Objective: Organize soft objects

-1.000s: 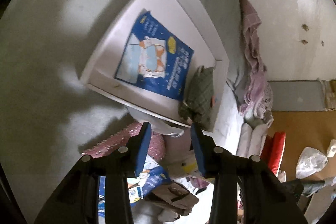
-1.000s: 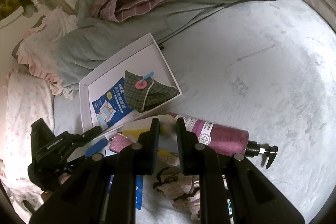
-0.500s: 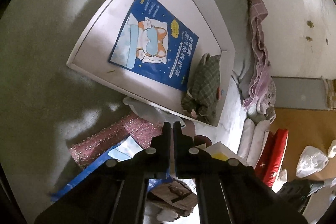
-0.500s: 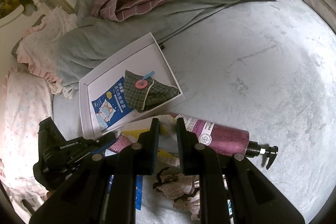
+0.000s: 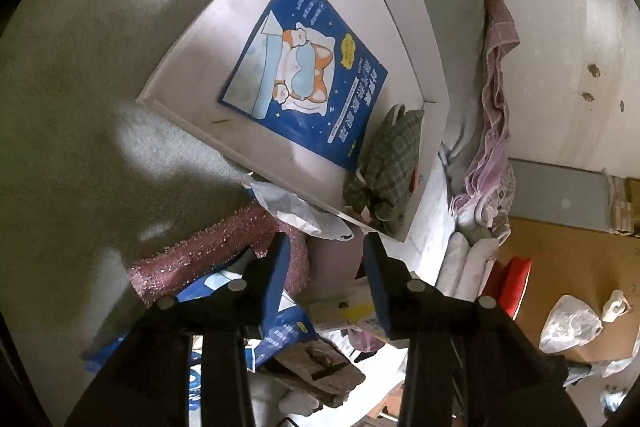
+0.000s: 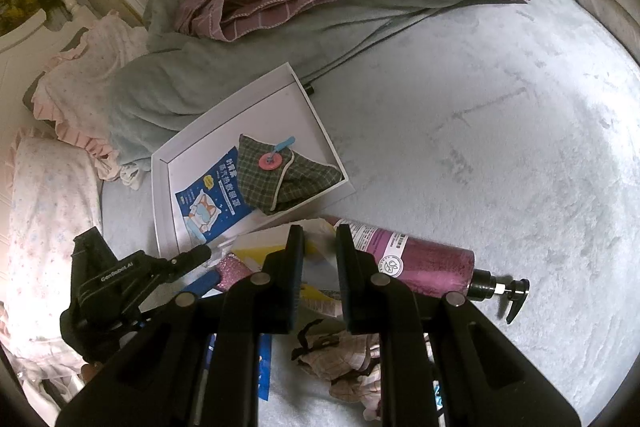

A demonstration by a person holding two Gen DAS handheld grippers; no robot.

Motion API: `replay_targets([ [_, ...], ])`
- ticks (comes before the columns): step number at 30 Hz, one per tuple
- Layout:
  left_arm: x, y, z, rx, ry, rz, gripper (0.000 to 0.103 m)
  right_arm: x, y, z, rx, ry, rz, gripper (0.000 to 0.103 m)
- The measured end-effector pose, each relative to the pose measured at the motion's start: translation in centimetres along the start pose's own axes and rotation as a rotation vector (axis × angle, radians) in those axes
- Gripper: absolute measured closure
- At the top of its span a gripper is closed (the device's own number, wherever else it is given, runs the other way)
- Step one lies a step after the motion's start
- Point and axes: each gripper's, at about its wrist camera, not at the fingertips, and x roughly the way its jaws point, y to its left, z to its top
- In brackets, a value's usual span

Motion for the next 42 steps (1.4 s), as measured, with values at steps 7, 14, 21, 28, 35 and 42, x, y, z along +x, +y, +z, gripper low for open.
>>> replay_targets([
  [7, 1.3, -0.1, 0.2, 0.025, -0.04, 0.021, 0.079, 0.0, 0.0, 0.0, -0.002, -0.004, -0.002, 0.085],
  [14, 1.9, 0.1, 0.2, 0.011, -0.062, -0.064, 0.093, -0.1, -0.3, 0.2, 0.002, -0.005, -0.003, 0.085],
  [21, 1.6, -1.8, -0.7, 0.107, -0.118, 0.014, 0.102, -0.1, -0.3, 0.2, -0.008, -0.01, -0.004, 0.085],
  [28, 0.8, -2.8, -1.2, 0.152, -0.135, 0.052, 0.103, -0.1, -0.1, 0.1, -0.011, -0.011, -0.005, 0.085],
  [35, -1.0, -4.1, -2.0, 0.216, -0.151, 0.066, 0.103, 0.0, 0.6, -0.1, -0.032, -0.011, 0.014, 0.085],
  [42, -3.7, -4.7, -2.1, 0.283, -0.206, 0.077, 0.103, -0.4, 2.5, 0.7, -0.054, -0.045, 0.103, 0.085],
])
